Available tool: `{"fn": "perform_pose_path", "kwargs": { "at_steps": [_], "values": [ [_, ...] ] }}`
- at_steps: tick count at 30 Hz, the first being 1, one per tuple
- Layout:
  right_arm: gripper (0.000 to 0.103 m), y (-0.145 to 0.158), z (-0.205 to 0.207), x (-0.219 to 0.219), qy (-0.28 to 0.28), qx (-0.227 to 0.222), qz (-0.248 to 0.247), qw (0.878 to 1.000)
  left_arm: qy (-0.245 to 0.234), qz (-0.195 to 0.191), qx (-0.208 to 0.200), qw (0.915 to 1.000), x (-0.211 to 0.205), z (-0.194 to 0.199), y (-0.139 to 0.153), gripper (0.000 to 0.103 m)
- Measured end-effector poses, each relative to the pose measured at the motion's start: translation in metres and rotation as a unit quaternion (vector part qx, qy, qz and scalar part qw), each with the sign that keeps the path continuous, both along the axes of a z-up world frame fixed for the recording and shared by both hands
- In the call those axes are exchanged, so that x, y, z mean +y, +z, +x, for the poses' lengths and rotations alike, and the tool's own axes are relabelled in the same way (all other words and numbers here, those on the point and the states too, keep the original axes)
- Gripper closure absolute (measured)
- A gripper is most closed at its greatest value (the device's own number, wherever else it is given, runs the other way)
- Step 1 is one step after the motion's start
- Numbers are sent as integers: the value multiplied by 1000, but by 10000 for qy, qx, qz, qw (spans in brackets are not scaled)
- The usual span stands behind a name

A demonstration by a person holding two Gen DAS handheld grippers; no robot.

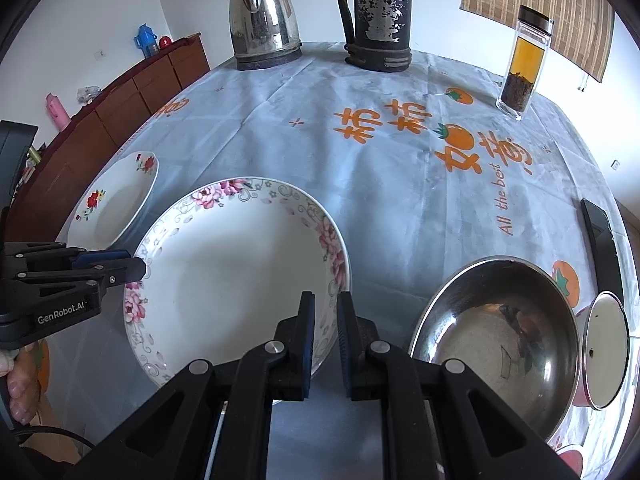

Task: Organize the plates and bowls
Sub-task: 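Open both grippers and release the stacked plate, then move both grippers to the rim of the red-flower white plate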

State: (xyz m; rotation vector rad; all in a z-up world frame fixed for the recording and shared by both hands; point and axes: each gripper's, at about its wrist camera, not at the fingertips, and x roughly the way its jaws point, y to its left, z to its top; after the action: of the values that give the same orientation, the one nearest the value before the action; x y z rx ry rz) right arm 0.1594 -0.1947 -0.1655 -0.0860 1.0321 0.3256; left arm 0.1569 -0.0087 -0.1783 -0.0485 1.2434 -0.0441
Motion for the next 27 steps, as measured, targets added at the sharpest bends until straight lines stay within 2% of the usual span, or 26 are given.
{"fn": "perform_pose_path", "kwargs": {
  "at_steps": [7,19,21,25,27],
  "values": [
    [91,5,-5,5,31,1,45,10000,41,-46,-20,10000,4,-6,5,80],
    [90,7,-15,25,207,36,69,9998,285,-97,-98,9995,26,-23,12,60],
    [85,7,-17,30,251,27,67,9997,330,-112,-103,9993,30,-26,14,57],
    [52,9,-20,38,299,-44,93,9995,440,-126,-156,9988,40,-32,17,49],
    [47,11,-23,42,323,-132,93,9993,494,-136,-164,9986,44,-34,18,42]
  ]
}}
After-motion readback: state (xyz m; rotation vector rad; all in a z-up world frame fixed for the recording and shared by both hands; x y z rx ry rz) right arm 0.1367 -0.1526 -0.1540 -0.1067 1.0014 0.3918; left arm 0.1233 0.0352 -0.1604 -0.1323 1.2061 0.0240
